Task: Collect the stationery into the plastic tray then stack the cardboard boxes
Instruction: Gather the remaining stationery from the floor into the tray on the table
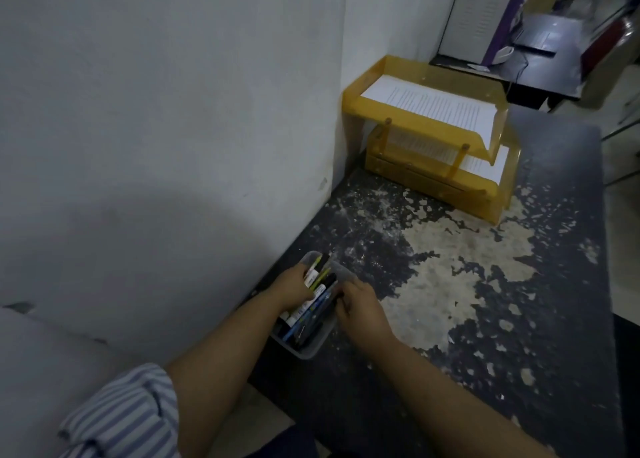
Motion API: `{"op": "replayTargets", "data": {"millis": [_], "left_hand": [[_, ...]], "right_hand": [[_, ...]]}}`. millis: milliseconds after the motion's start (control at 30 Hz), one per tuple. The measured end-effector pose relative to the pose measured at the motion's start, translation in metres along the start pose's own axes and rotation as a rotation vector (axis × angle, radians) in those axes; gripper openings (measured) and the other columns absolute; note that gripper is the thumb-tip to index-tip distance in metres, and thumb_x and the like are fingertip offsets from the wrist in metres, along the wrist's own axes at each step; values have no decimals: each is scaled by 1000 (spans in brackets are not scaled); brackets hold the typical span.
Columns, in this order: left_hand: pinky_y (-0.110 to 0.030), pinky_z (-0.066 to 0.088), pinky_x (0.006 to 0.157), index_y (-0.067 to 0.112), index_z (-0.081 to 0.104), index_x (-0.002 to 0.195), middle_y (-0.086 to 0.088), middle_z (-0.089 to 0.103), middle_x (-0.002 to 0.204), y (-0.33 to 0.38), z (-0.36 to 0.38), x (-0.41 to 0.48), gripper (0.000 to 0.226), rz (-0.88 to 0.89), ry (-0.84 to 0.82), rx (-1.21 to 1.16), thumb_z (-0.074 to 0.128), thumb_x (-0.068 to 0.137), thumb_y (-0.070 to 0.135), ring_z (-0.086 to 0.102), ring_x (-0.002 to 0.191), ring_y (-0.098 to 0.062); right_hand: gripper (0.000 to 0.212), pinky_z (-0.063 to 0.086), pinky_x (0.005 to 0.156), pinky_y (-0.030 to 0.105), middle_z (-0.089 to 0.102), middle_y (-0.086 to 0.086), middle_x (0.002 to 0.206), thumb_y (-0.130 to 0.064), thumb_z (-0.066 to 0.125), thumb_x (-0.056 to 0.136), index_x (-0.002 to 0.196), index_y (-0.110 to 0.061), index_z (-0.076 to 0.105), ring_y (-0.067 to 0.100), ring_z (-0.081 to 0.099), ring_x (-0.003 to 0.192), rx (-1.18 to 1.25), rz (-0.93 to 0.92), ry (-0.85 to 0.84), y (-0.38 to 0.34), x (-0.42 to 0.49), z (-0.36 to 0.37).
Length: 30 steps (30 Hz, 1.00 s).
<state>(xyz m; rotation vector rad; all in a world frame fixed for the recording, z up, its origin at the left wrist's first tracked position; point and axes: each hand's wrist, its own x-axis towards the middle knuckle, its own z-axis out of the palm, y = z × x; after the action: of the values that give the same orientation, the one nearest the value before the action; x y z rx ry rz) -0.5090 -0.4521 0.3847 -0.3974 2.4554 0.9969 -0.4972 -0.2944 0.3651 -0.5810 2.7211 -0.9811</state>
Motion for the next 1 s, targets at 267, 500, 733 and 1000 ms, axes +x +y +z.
{"op": "replayTargets", "data": {"millis": [267,500,733,1000], "left_hand": [[-35,39,99,22,22,149,-13,41,142,-13,16,-23,62,135,163,79,48,93,12,47,125,-31],[-32,30,113,14,22,149,-4,30,153,-28,29,-35,55,212,243,221,41,96,16,33,139,-19],[-28,31,109,18,32,145,-3,34,152,-43,35,-38,52,228,232,362,42,95,14,39,134,-21],[-24,17,118,11,16,150,-3,18,158,-44,35,-38,56,218,219,229,36,98,13,21,144,-15]], "right_hand": [[38,34,103,30,48,10,135,-9,45,91,128,-9,52,26,43,123,-69,-78,83,3,7,9],[55,-7,118,40,-8,-6,159,-26,27,101,150,-26,3,17,-11,146,-443,-234,-192,12,35,14],[51,-8,118,41,10,-1,159,-33,23,101,150,-21,14,15,5,147,-492,-245,-308,20,33,18],[57,-10,117,41,-3,-6,159,-22,32,98,150,-23,9,16,-7,147,-481,-324,-212,13,38,7]]}}
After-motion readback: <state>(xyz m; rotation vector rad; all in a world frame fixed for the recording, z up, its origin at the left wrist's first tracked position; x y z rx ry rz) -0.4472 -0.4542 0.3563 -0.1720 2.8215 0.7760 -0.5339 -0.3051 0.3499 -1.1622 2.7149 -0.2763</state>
